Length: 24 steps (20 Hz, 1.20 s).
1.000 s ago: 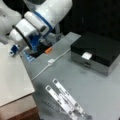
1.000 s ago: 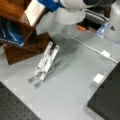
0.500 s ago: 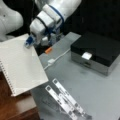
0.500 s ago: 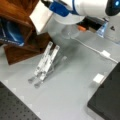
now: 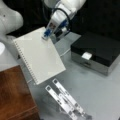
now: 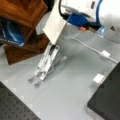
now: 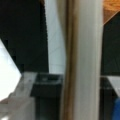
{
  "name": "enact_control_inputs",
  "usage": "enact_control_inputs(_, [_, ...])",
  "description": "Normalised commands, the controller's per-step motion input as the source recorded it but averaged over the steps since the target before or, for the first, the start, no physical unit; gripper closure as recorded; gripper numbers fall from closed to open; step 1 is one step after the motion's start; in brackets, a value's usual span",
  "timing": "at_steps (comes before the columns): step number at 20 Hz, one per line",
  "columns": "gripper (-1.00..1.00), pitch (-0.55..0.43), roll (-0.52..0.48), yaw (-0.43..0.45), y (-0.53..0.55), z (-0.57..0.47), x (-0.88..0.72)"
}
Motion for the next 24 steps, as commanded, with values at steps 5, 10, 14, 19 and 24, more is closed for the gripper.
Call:
enact_control_inputs(5, [1.00,-0.075,0.076,0.007,0.26,-0.20,0.20])
enact_control_inputs(10, [1.00,-0.111,0.048,-0.009,0.17,-0.26,0.22])
enact_control_inputs(14, [1.00,-0.096,-0.014,0.007,0.10,-0.27,0.23])
enact_control_inputs(19, [1.00,-0.086,-0.093,0.040,-0.02,-0.28,0.28])
enact_control_inputs(24, [1.00,-0.087,-0.128,0.117,-0.09,-0.21,0.29])
